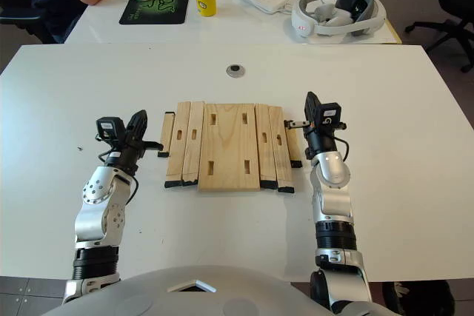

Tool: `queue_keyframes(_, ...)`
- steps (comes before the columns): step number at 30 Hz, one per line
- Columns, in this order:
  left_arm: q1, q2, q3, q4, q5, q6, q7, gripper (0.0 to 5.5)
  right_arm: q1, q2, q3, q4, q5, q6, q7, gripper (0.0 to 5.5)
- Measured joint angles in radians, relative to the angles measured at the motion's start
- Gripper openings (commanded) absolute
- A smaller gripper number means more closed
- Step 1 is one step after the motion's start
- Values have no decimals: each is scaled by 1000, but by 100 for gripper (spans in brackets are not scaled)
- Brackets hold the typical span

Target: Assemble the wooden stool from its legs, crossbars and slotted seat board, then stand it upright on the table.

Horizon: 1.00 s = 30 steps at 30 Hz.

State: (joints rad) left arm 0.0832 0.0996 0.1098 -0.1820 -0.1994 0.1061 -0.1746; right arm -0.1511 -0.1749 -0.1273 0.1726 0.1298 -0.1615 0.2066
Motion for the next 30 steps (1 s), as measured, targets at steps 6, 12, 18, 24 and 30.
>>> queue_keyframes(6, -4, -1, -41, -12, 66, -51, 18, 2, -4, -9, 20, 0, 4, 17, 43, 0)
queue_keyframes(12, -64, 36, -35, 72, 60, -58, -27, 2, 46, 25, 49, -11, -38, -12, 1, 0)
queue_keyframes(18, -82, 78, -22, 118, 60, -59, -66, 2, 103, 62, 66, -40, -75, -28, -50, 0)
queue_keyframes(24, -82, 87, -25, 132, 61, -58, -81, 2, 104, 66, 62, -44, -76, -29, -67, 0)
queue_keyframes(30, -82, 89, -31, 132, 63, -57, -82, 2, 104, 66, 62, -43, -76, -29, -68, 0)
